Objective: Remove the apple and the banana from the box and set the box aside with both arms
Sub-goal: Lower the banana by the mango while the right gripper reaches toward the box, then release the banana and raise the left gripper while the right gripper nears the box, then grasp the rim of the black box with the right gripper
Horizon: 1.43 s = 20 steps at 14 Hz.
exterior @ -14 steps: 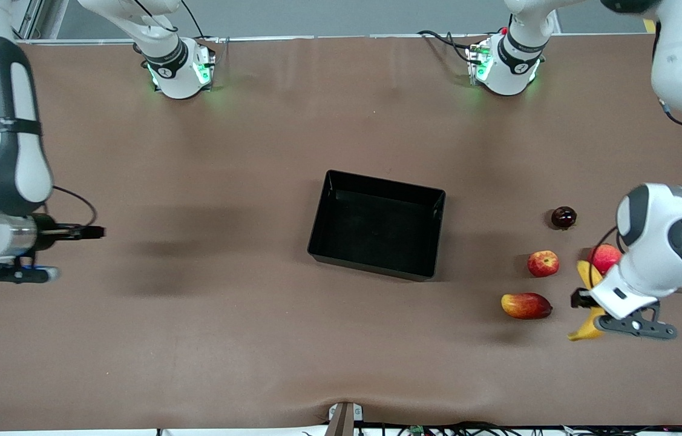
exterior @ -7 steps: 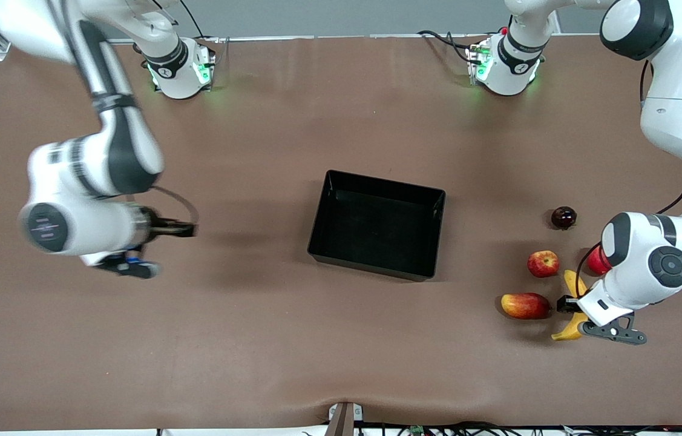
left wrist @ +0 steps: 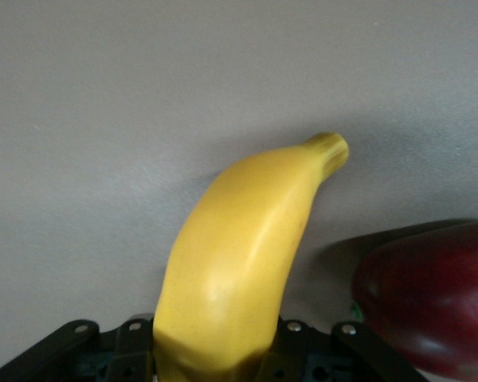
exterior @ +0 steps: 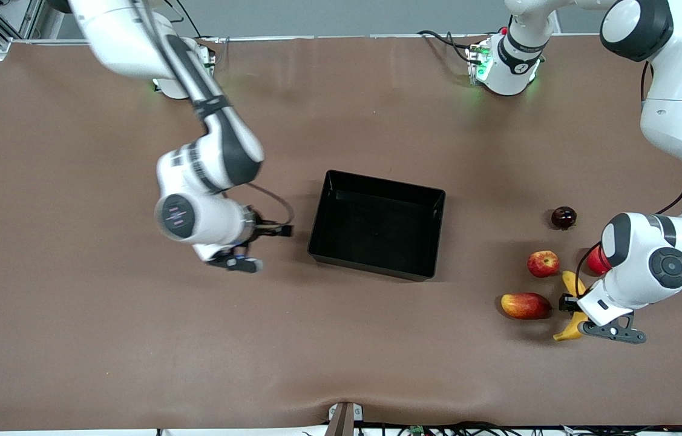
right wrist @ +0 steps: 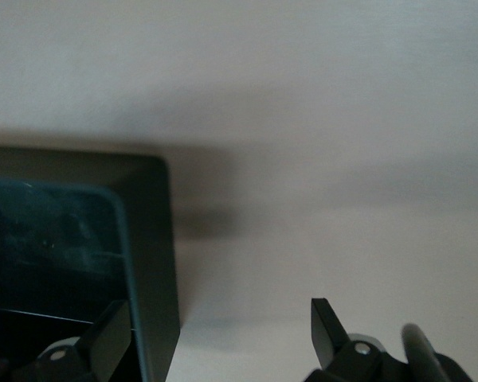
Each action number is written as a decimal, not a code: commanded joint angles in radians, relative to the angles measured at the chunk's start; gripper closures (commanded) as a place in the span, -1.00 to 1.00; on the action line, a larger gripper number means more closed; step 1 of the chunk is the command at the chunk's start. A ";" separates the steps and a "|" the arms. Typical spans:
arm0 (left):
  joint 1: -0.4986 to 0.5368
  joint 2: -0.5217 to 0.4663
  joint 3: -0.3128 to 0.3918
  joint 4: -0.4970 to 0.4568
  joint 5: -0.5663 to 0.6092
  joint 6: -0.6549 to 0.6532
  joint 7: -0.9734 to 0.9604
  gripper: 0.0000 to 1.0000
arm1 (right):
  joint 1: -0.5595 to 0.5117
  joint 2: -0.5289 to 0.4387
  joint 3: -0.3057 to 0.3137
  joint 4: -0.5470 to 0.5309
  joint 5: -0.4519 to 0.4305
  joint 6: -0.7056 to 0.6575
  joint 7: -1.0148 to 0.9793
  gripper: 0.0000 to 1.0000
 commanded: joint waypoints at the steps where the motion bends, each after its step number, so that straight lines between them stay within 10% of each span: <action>1: 0.006 -0.005 -0.005 -0.015 -0.065 -0.012 0.010 -0.83 | 0.029 -0.006 -0.014 0.023 -0.057 -0.042 0.006 -1.00; 12: 0.020 -0.342 -0.020 -0.014 -0.076 -0.321 0.014 -1.00 | -0.133 -0.089 -0.033 0.029 -0.304 -0.248 -0.165 -1.00; 20: 0.018 -0.709 -0.034 -0.002 -0.269 -0.682 -0.018 -1.00 | 0.025 0.012 -0.027 0.031 0.041 0.030 0.166 -1.00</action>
